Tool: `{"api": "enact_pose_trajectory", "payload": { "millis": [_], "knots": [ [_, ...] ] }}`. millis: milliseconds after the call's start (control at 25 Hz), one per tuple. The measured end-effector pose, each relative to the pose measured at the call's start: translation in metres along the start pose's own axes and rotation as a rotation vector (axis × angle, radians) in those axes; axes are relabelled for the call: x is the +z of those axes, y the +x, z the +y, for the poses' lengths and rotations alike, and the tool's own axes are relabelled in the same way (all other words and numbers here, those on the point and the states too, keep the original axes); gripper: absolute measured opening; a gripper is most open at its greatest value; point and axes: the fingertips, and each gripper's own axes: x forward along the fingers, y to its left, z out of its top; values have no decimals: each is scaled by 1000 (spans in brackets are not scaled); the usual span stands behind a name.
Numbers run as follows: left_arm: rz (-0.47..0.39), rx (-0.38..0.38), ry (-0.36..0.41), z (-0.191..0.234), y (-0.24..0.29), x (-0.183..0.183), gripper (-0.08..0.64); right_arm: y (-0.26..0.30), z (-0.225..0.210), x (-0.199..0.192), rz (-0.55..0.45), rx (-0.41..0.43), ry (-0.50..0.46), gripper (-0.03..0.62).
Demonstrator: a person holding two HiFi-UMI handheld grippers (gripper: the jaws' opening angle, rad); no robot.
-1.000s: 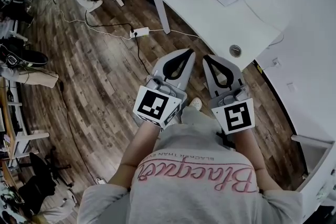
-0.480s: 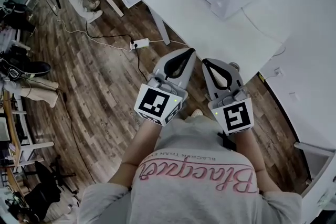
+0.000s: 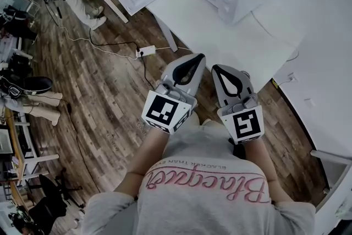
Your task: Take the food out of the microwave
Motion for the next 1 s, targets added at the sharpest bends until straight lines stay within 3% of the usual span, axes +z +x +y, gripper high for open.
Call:
{"api": "enact_pose_trajectory", "payload": {
  "millis": [200,520,1000],
  "knots": [
    [10,2,-6,6,2,-5,5,9,-3,3,-29,-9,33,11],
    [10,-2,-54,32,19,-12,5,25,-33,-2,-29,-110,99,11],
    [1,-55,-102,109,73,-23,5,108,-57,-9,42,-101,45,10]
  ]
}}
